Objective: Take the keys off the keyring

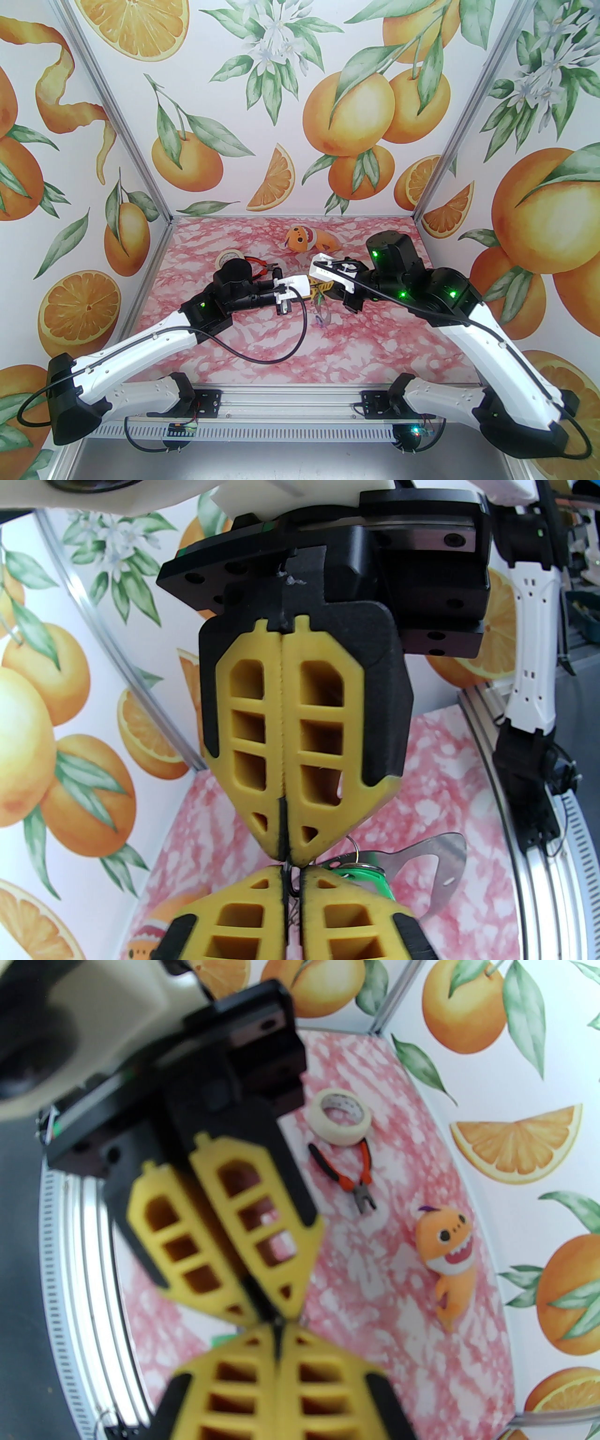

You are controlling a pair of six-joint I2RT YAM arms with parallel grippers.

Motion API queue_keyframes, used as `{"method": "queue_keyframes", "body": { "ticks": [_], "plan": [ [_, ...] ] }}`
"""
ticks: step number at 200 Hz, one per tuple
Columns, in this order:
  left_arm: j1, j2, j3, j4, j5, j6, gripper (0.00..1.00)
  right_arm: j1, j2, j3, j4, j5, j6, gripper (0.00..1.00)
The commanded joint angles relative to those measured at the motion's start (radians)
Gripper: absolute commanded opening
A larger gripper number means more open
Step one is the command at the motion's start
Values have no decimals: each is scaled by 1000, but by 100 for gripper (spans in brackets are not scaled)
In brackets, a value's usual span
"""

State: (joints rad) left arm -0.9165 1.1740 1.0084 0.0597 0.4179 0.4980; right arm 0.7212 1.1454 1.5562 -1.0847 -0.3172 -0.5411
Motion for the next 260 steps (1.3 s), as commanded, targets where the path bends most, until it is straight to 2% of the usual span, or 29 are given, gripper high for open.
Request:
{"method": "queue_keyframes", "body": {
  "ticks": [1, 10, 35, 52, 68, 82, 103, 151, 221, 260],
  "plan": [
    [-4, 1, 32, -23, 24, 23, 3, 7, -5, 31, 39, 12, 28, 0],
    [-6, 1, 31, -23, 20, 36, 0, 7, -10, 27, 43, 11, 33, 0],
    [-4, 3, 29, -6, 14, 60, 0, -1, -32, 10, 55, 3, 42, 0],
    [1, 5, 29, 30, 37, 42, 0, -22, -60, -20, 79, -43, 58, 15],
    [8, 12, 33, 64, 61, 9, 0, -61, -92, -54, 114, -101, 87, 20],
    [14, 16, 36, 95, 77, -30, 0, -92, -124, -86, 148, -137, 118, 29],
    [27, 24, 34, 161, 123, -121, 0, -126, -165, -136, 176, -200, 150, 35],
    [28, 35, -3, 310, 155, -290, 0, -204, -258, -285, 303, -315, 258, 37],
    [27, 47, -56, 517, 195, -398, 0, -256, -276, -374, 381, -383, 303, 36],
    [27, 78, -54, 556, 197, -433, 0, -302, -316, -386, 409, -475, 275, 43]
  ]
}}
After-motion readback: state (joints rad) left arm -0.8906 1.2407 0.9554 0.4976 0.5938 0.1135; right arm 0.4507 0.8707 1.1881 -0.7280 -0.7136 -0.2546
